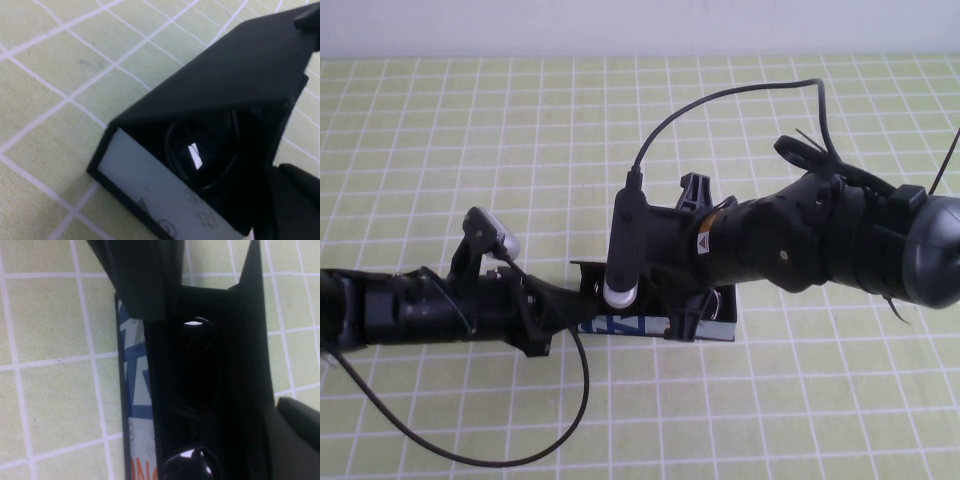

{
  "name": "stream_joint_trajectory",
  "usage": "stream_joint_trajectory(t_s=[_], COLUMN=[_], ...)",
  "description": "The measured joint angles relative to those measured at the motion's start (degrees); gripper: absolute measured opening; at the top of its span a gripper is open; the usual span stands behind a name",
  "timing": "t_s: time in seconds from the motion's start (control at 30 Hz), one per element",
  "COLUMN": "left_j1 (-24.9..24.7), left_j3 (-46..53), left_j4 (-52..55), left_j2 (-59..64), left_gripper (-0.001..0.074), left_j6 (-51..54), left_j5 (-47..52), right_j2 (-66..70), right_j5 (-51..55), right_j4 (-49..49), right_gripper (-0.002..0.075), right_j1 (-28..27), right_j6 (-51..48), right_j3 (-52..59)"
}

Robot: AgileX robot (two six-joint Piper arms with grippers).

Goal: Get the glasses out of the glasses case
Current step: Pick up the glasses from the glasses case

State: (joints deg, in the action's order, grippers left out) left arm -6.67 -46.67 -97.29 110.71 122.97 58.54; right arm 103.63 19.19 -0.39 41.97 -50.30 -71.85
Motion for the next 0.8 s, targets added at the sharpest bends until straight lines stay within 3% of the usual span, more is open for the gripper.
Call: stream_joint_trajectory(t_s=[0.2, 0.4, 0.53, 0.8], left_j1=[0.0, 0.0, 0.0, 0.0], left_j3=[-1.3, -1.4, -1.4, -1.4], left_j4=[-1.1, -1.2, -1.2, -1.3], left_j2=[1.6, 1.8, 1.8, 1.9], left_gripper=[-0.0004, -0.0004, -0.0004, -0.0004], left_j6=[0.0, 0.0, 0.0, -0.3], left_j5=[0.2, 0.2, 0.3, 0.4], right_j2=[-0.8, -7.2, -9.2, -2.3], right_j5=[0.7, 9.2, 17.0, 18.4], right_j4=[4.0, 20.4, 28.6, 17.3], right_gripper=[0.0017, 0.0099, 0.0034, -0.0012], right_j1=[0.0, 0.0, 0.0, 0.0], right_j6=[0.9, 3.0, 9.2, 32.2], right_j3=[0.0, -0.2, -0.2, -0.2])
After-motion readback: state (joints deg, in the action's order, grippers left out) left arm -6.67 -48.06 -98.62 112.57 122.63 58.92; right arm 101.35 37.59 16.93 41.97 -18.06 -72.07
